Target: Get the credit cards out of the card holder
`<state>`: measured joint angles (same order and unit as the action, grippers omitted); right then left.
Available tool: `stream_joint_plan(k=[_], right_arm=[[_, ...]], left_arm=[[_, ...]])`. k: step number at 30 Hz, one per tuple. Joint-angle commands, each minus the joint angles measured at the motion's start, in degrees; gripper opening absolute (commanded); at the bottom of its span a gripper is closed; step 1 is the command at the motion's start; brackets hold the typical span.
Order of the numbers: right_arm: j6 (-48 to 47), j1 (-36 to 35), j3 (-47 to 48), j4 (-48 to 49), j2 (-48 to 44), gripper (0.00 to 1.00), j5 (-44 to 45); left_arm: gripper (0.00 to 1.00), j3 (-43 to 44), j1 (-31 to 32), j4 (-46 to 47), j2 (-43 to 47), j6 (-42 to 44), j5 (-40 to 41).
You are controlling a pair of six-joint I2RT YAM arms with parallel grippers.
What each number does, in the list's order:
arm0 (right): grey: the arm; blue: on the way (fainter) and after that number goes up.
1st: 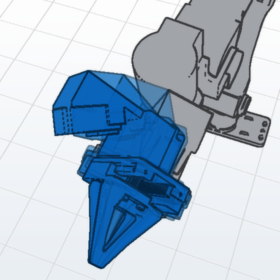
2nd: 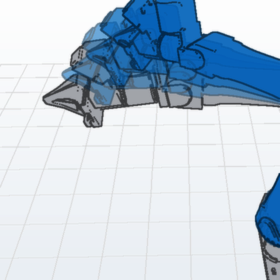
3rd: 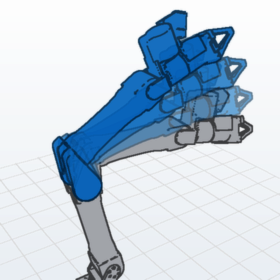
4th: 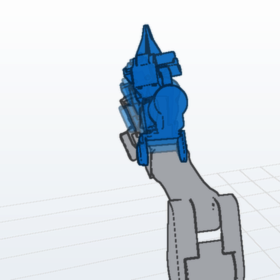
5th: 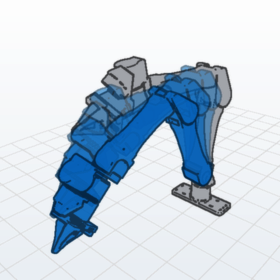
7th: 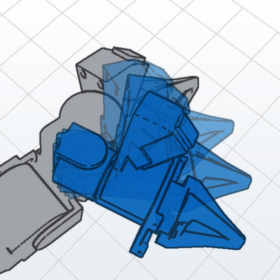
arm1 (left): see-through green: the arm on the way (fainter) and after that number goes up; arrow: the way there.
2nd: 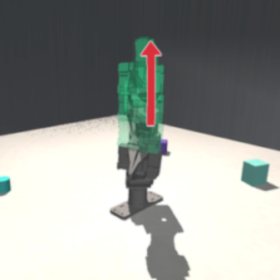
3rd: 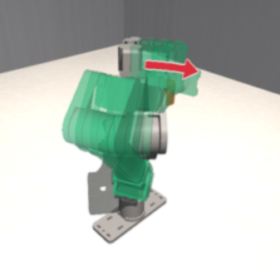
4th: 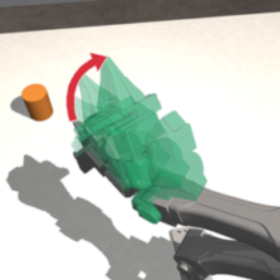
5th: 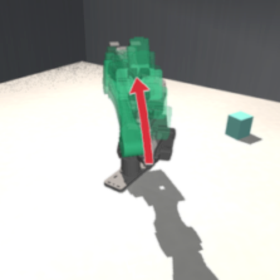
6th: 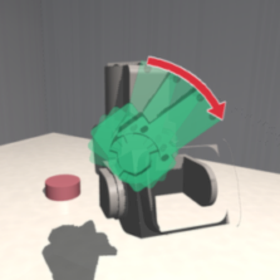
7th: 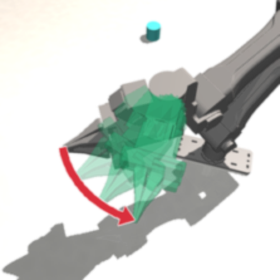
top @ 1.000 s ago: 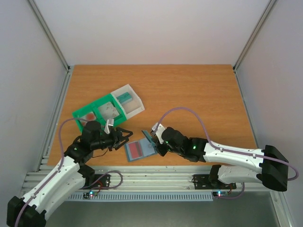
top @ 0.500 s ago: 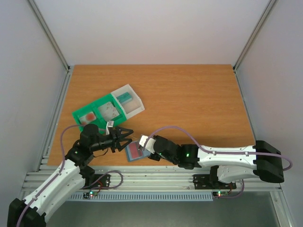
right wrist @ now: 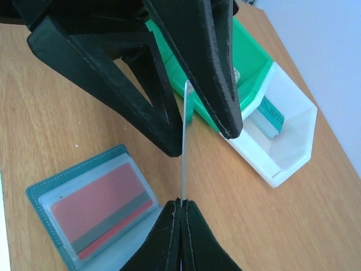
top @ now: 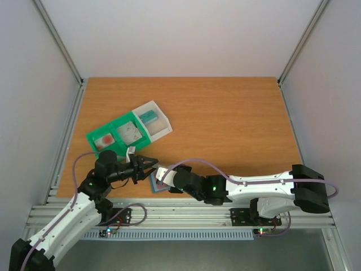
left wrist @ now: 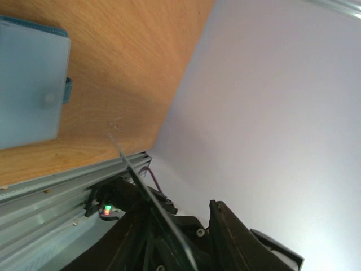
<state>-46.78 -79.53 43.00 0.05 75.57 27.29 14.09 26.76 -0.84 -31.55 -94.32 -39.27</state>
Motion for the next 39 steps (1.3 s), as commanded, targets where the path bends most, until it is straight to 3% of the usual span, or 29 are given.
stream_joint_plan(k=[1, 6, 9, 13, 17, 23, 27, 31, 35, 39], right_arm=[[-2.51, -1.39, 1.34, 2.85, 0.55, 0.01, 3.47], [-2.96, -1.64, 0.98, 3.83, 0.71, 0.01, 4.85], [-2.33, -1.68, 1.02, 3.84, 1.19, 0.04, 6.01], [3.37, -1.68, 1.47, 0.92, 0.11, 0.19, 6.45], [9.41, -1.68, 2.03, -5.31, -3.03, 0.4, 6.64], [22.16, -1.43, 6.26, -20.22, -7.93, 0.58, 4.16], [33.31, 0.61, 12.28, -31.22, -8.48, 0.59, 0.51], [41.59, 5.26, 15.48, -35.59, -9.54, 0.58, -6.81], [50.19, 11.88, 15.37, -34.61, -11.38, 0.54, -20.27], [58.34, 17.94, 10.86, -27.67, -15.13, 0.54, -33.38]], left_arm=[[0.23, -0.45, 0.22, 2.62, 0.81, -0.09, -0.73], [0.02, 0.14, 0.22, 2.55, 0.36, 0.35, -1.25], [0.0, 1.26, 0.22, 1.14, 0.11, 1.76, -1.11], [0.0, 2.32, 0.22, -1.2, -0.19, 6.51, -0.36], [0.0, 2.11, 0.22, -0.99, -0.15, 10.58, 0.77], [0.01, 2.77, 0.22, 0.23, -0.59, 18.13, 0.98], [0.01, 4.05, 0.22, 0.23, 0.28, 25.74, 0.99], [0.0, 5.62, 0.22, -0.65, 2.65, 31.94, 1.23], [0.0, 5.38, 0.22, 3.72, 2.94, 33.71, -1.06], [0.0, 3.49, 0.22, 12.77, 1.31, 30.72, -5.7]])
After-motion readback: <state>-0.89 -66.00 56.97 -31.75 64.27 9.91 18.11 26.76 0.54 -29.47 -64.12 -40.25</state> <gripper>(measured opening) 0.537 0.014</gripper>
